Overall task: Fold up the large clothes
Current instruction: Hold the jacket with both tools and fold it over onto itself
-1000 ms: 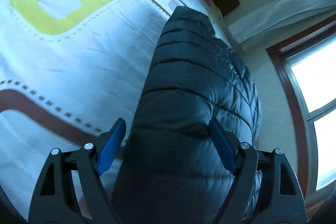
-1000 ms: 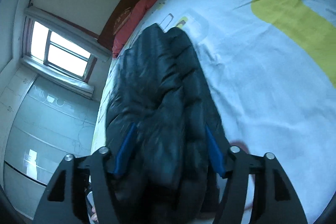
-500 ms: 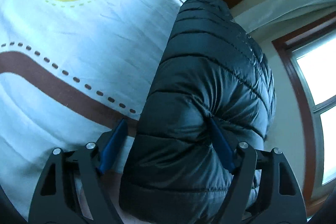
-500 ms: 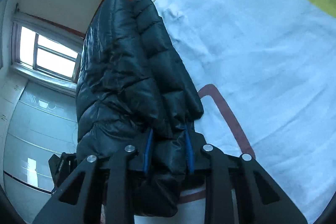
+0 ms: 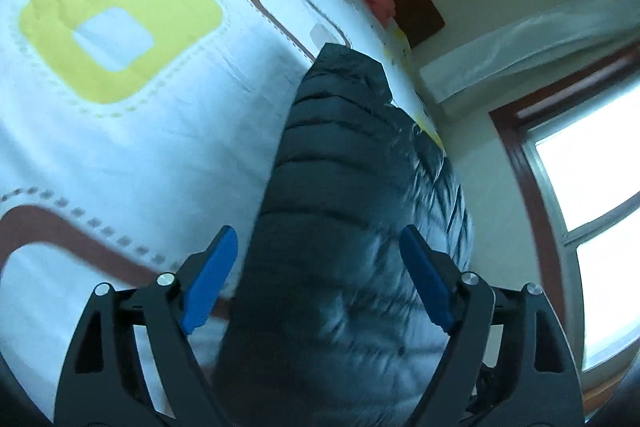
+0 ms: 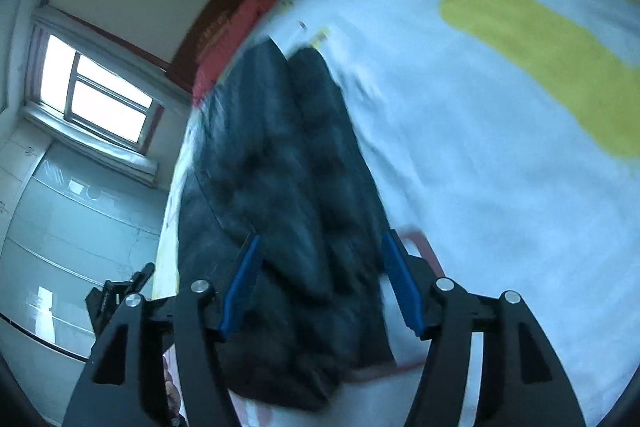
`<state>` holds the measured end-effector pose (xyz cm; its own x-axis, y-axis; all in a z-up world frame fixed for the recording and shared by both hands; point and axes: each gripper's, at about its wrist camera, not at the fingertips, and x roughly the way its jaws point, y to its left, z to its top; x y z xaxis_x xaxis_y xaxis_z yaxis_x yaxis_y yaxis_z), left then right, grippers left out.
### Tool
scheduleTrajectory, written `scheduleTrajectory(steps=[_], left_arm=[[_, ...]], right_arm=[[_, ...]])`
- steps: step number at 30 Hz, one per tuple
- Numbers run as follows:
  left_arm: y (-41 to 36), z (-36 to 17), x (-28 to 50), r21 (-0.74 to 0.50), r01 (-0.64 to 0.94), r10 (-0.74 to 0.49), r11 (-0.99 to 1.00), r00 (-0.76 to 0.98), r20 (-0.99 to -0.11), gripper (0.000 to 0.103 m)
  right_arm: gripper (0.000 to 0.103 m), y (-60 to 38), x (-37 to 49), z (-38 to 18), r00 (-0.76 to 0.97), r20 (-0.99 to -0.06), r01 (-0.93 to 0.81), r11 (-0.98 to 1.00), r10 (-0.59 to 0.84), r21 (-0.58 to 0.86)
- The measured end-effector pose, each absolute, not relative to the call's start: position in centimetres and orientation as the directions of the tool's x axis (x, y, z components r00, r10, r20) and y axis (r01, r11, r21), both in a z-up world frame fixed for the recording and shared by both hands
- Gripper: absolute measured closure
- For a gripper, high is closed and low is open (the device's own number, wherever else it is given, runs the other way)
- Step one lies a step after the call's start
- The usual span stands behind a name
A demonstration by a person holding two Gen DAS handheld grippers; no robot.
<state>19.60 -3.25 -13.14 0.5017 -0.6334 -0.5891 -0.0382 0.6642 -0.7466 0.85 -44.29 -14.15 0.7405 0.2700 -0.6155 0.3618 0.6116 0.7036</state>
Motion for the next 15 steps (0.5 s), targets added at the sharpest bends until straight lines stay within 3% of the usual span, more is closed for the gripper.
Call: scheduleTrajectory(steps=[6, 9, 15], left_arm=[[-6.0, -14.8, 24.4, -0.753, -0.162, -0.627, 0.638, 0.458, -0.63, 0.019], [-6.8, -16.5, 24.9, -0.723, -0.216, -0.596, 0.656, 0.439, -0.672, 0.019], [-9.0, -18.6, 25.6, -0.673, -0.209, -0.548, 0.71, 0.437, -0.714, 0.018]], right_arm=[[0.042, -45.0, 7.0, -13.8, 0.76, -0.595, 0.347, 0.611, 0.262, 0.712], [0.054, -45.2, 8.5, -16.0, 0.742, -0.62, 0.373, 0.611, 0.255, 0.698], [0.058, -45.1, 7.9, -17.9, 0.773, -0.583, 0.351, 0.596, 0.252, 0.723]])
